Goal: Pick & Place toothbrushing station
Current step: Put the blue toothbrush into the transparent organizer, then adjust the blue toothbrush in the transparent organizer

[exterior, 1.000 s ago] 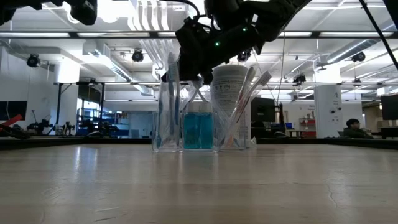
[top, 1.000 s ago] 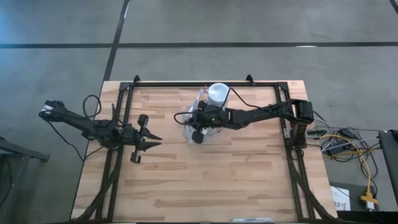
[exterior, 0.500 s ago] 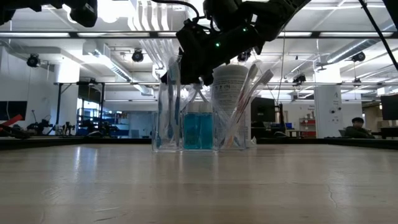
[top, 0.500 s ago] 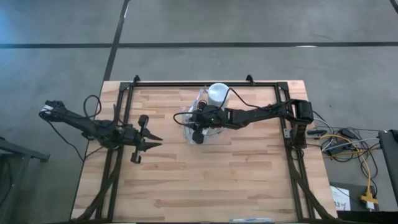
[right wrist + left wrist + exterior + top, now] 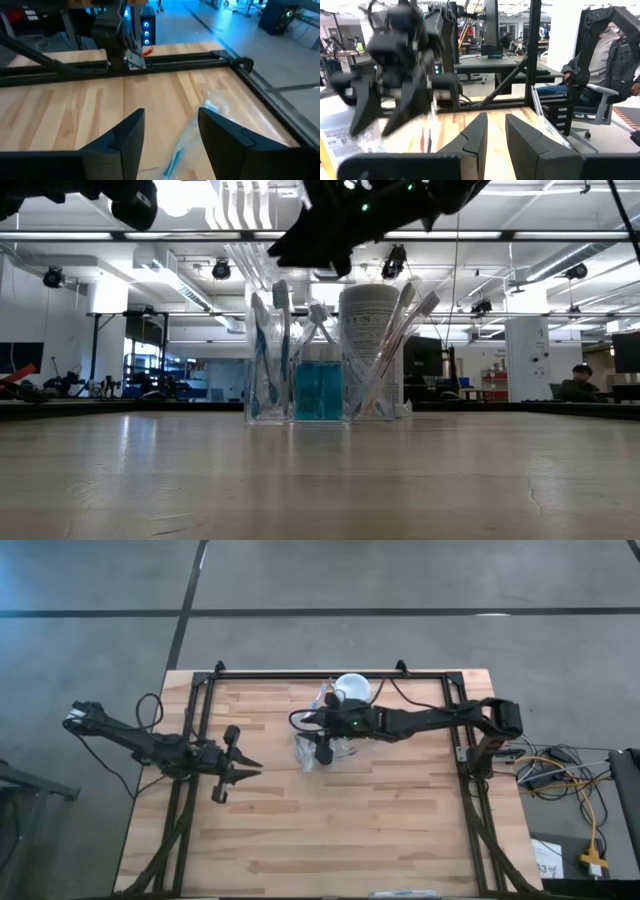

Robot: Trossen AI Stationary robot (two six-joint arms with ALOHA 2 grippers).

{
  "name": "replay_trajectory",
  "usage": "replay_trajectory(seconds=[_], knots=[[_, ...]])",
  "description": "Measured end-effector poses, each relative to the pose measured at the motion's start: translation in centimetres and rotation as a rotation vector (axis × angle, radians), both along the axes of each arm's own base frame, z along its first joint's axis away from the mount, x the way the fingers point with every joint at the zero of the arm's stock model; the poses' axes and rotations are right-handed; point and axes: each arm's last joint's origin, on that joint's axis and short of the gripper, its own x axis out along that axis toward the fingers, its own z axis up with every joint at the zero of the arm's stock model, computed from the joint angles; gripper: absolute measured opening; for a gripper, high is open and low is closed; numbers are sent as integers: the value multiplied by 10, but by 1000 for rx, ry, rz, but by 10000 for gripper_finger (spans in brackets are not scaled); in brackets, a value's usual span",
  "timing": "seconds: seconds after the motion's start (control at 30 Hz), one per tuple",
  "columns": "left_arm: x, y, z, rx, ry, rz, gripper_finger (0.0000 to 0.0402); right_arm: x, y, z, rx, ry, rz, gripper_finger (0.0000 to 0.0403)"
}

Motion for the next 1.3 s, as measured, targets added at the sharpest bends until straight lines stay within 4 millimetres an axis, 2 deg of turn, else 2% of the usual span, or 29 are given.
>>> replay_trajectory(seconds=[0.13, 0.3, 0.4, 0.6, 0.77, 1.03, 1.17, 1.3], knots=[[1, -1, -3, -21, 33, -3, 72, -18, 3, 25, -30, -11, 10, 132], [12, -5, -16, -34, 138, 0, 71, -60, 26, 58, -105, -97, 81, 24], [23, -9, -29, -23, 221, 12, 73, -93, 46, 61, -113, -122, 115, 13], [47, -16, -59, 70, 368, 104, 90, -156, 78, 25, -75, -131, 134, 8], [69, -22, -69, 164, 291, 172, 145, -187, 91, -18, -56, -171, 90, 8], [95, -24, -95, 280, 258, 389, 283, -216, 101, -76, -49, -274, 15, 8], [108, -17, -104, 266, 292, 427, 343, -220, 100, -88, -50, -296, 18, 8], [124, -3, -103, 226, 296, 435, 367, -218, 101, -92, -67, -272, 21, 8]])
